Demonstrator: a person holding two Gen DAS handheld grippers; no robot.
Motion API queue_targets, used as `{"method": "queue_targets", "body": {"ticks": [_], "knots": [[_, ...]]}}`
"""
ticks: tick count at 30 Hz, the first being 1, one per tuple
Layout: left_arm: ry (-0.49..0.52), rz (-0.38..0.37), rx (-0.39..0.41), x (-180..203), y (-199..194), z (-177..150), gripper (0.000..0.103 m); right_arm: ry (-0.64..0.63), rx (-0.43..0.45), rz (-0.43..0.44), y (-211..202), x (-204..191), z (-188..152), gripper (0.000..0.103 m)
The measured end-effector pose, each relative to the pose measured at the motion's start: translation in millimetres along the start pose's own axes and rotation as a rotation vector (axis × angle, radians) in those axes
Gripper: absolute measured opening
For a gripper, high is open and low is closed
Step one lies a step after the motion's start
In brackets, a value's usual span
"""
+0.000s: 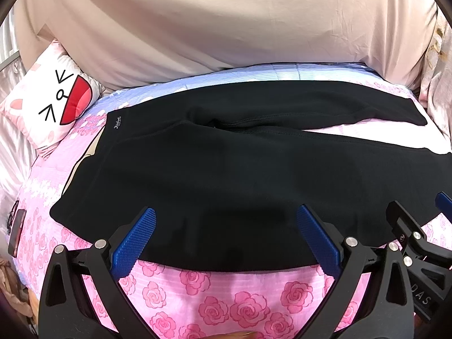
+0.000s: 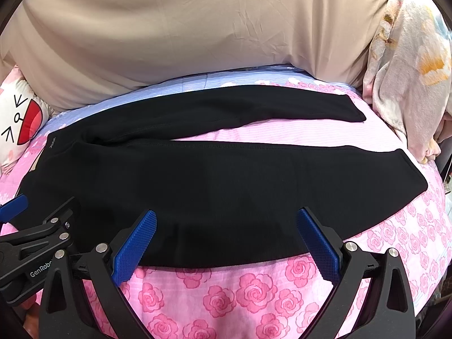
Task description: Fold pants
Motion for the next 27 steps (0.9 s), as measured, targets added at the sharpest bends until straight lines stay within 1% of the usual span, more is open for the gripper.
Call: {"method": "queue_targets", "body": {"ticks": [9,14,16,19,20,23,25,27], "knots": [[-0.001,0.000,-0.012,0.8,10.7,6.6,0.098,0.016,-0.010,0.002,8.1,7.1,7.1,0.098],[0.002,0.011,0.013,-2.6,20.5,18.7,0.098,0.024,-0.002,-0.022,20.9,25.4,21.8,0.098],[-0.006,-0.010,0.017,-7.4,26.0,27.4,0.098,0.030,-0.001,-0.011,28.7,40.3,32.1,0.098],[-0.017,-0.063,0.008,-21.8,38.7,43.8,0.098,0.080,-0.006,0.054,47.6,82.2,54.9,0.098],[-0.019,-0.061,0.010,-28.1,43.3,49.9,0.098,0.110,-0.006,0.070,57.6,104.1,66.1,0.098],[-0.047,-0.024,0.038,-54.2,56.8,69.2,0.098,0.168,0.008,0.053,83.8,156.6,101.1,0.098],[-0.090,0.014,0.051,-83.6,71.2,88.3,0.098,0.201,-0.004,0.044,109.9,195.6,126.7,0.098],[-0.148,0.046,0.045,-114.6,87.7,106.1,0.098,0.230,-0.023,0.043,135.1,225.8,147.3,0.098]]}}
Point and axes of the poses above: each gripper's, at about its wrist camera, not at the fingertips, and y roughly the way its jaws point, x to its right, z to its top, the point moved 2 cm from there along y, roughly the way its jaws point, and after that the axes turned 2 degrees about -x, right-handed, at the moved point
